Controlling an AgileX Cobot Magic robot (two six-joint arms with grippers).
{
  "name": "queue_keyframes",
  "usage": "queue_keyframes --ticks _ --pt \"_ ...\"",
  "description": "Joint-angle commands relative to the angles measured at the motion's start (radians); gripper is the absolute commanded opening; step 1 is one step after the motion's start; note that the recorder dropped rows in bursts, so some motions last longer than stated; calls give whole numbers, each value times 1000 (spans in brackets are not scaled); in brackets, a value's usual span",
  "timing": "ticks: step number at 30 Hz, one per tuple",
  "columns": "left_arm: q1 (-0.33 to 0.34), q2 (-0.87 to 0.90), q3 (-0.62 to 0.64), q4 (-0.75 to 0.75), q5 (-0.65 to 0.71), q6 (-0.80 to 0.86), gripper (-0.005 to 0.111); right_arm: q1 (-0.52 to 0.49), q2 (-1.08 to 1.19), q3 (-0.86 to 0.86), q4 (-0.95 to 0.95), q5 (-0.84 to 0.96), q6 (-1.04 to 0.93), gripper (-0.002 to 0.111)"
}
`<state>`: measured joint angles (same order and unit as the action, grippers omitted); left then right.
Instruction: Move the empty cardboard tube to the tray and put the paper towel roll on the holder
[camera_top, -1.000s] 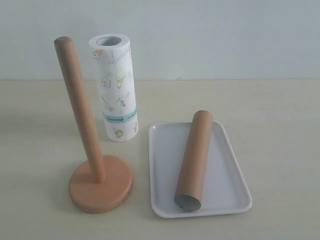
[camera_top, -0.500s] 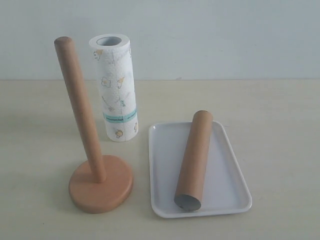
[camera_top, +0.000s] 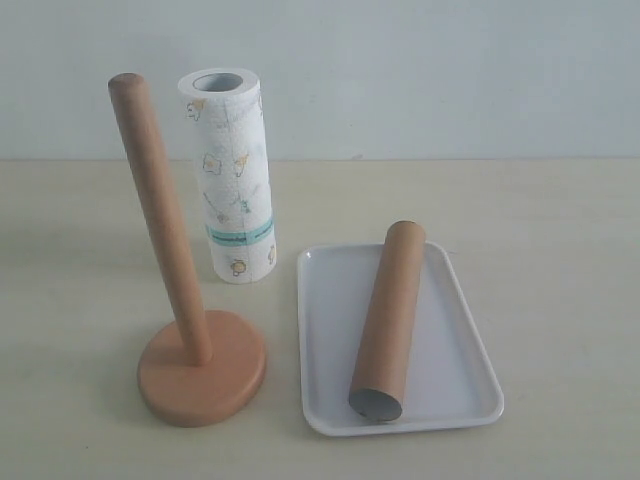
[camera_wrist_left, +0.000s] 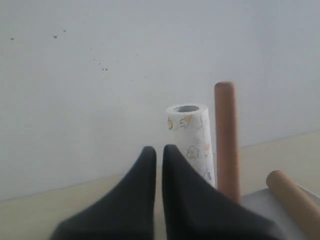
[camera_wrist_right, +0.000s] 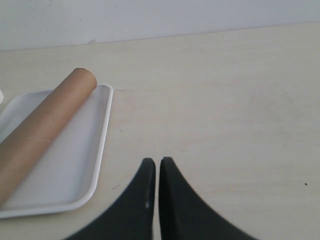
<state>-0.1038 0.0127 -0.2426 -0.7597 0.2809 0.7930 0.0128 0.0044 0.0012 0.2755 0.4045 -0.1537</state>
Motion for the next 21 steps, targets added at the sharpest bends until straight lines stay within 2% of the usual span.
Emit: queue_keyframes --ticks 1,8,21 --pt "21 -13 61 -6 -75 -34 4 -3 -4 -1 1 -3 -2 3" --pt "62 -13 148 -9 -115 -37 4 -3 -4 -1 1 -3 -2 3" --pt "63 -13 243 -19 -147 -48 4 -3 -4 -1 1 -3 -2 3"
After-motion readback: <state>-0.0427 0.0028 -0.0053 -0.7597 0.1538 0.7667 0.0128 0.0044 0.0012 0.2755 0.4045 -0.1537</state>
